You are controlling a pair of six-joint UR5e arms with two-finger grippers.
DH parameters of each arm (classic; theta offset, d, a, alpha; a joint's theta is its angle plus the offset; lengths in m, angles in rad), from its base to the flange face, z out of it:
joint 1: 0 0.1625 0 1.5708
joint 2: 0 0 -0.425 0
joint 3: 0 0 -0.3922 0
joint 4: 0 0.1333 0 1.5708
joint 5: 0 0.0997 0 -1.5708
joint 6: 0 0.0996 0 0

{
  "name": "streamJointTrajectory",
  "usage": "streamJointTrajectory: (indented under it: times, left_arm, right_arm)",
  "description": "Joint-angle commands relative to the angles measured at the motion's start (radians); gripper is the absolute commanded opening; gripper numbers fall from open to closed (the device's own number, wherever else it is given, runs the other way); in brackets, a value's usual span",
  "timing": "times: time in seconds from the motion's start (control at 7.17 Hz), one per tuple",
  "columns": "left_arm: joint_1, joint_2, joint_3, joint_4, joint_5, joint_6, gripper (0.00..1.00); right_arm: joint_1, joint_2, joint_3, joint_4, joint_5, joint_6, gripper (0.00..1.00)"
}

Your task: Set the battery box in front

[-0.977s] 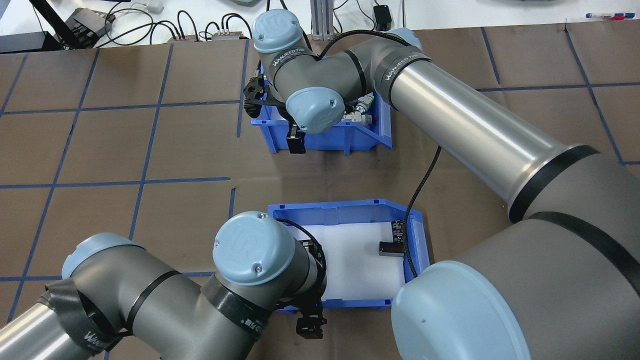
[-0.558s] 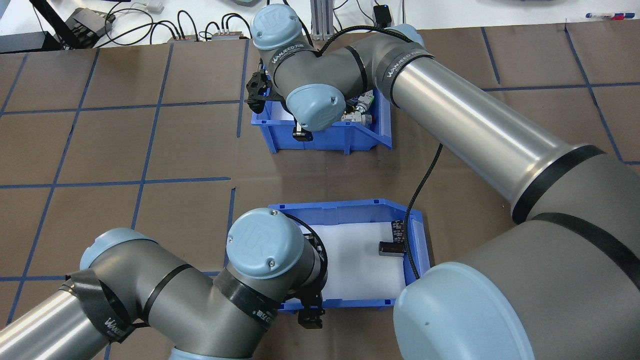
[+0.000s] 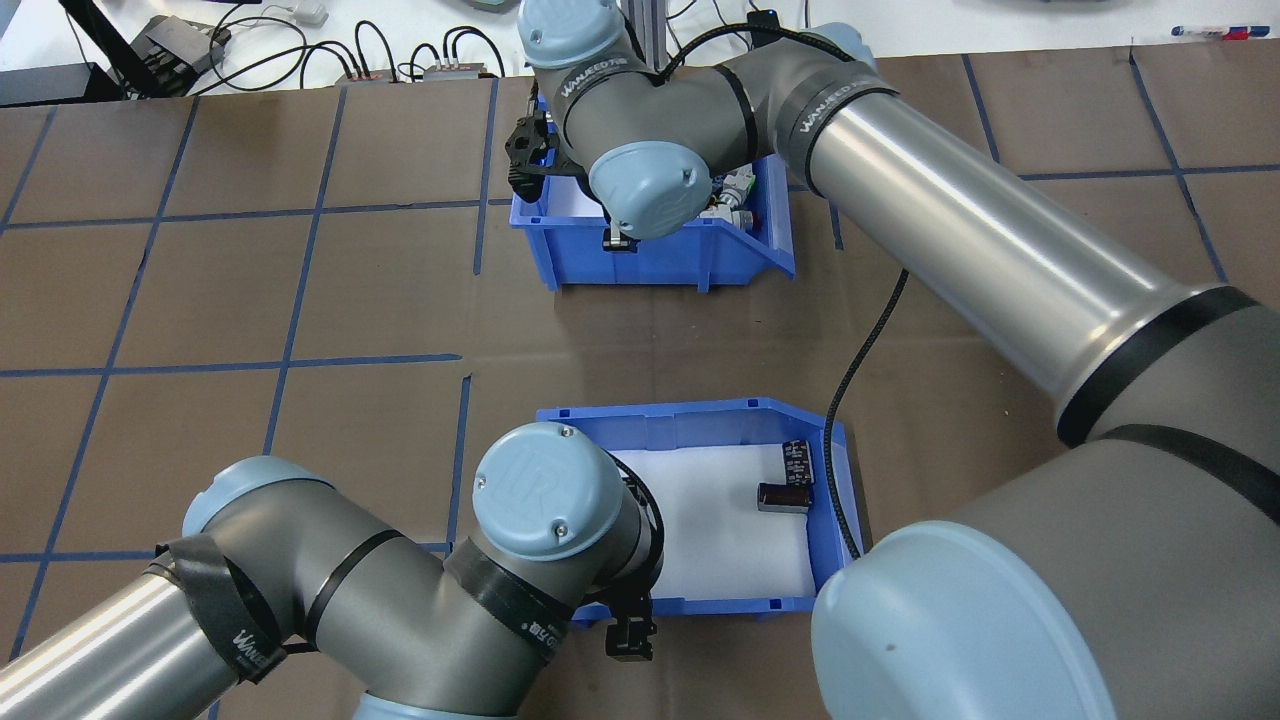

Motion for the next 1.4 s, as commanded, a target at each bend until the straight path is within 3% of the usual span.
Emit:
streamJointTrajectory:
  times: [0.0,0.14,0.28,0.56,0.7,1.12,1.26]
  left_arm:
    - [-0.006,-0.005,-0.002,0.001,-0.004,-0.001,0.44]
    - [-0.006,-0.004,-0.003,0.005,-0.006,-0.001,0.11]
    - [-0.006,-0.004,-0.003,0.008,-0.004,0.015,0.0]
    - [0.012,0.043,0.006,0.004,0.041,0.134,0.0]
    - [0.044,0.059,0.012,0.002,0.137,0.171,0.0]
    - [0.31,0.142,0.017,-0.041,0.138,0.428,0.0]
    - [0.387,0.14,0.027,-0.041,0.106,0.509,0.0]
  right_arm:
    - [-0.073,-0.069,0.007,0.044,0.001,-0.058,0.0]
    - [-0.116,-0.104,0.007,0.074,-0.001,-0.101,0.0]
    - [-0.171,-0.134,0.006,0.107,0.002,-0.166,0.0]
    - [-0.283,-0.186,0.007,0.149,0.001,-0.296,0.0]
    - [-0.34,-0.206,0.007,0.155,-0.001,-0.368,0.0]
    - [-0.496,-0.241,0.01,0.177,-0.002,-0.598,0.0]
    - [-0.553,-0.243,0.012,0.178,-0.002,-0.669,0.0]
